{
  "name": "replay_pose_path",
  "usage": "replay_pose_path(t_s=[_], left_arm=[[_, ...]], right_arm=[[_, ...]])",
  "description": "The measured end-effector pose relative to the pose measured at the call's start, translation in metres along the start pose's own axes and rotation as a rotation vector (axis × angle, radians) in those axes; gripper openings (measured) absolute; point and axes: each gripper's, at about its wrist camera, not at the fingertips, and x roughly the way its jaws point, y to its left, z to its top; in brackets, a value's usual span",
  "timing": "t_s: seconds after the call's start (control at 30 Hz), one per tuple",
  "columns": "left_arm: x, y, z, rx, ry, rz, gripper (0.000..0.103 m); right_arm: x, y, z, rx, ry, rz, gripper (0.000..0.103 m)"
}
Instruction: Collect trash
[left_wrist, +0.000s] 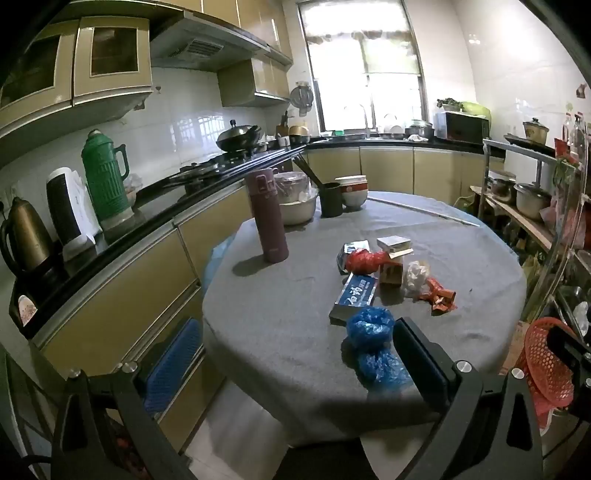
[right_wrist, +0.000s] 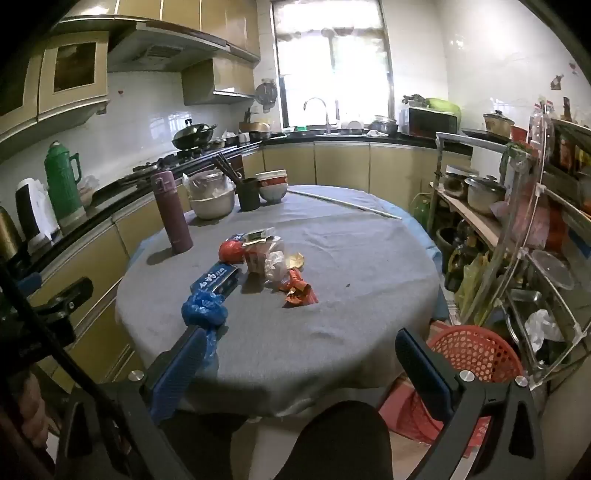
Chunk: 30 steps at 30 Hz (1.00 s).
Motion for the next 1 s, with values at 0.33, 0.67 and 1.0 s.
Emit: replay_pose_path(t_s=[0.33,0.67,1.0], left_arm=[[0.001,0.003,0.000,-0.009,-0.001,-0.001,0.103],[0.001,0.003,-0.001,-0.010,0.000,0.000,0.103],[0.001,0.004,-0.001,-0.011,-0.001,0.000,0.103]], right_arm=[[-0.003,0.002,0.001,0.019,-0.031,0.021,0.103],[-0.001,0.007,0.001,0.013,-0.027,0.018,0.103],[0.000,0.006,0.004,0.015,-0.038,0.036,0.103]])
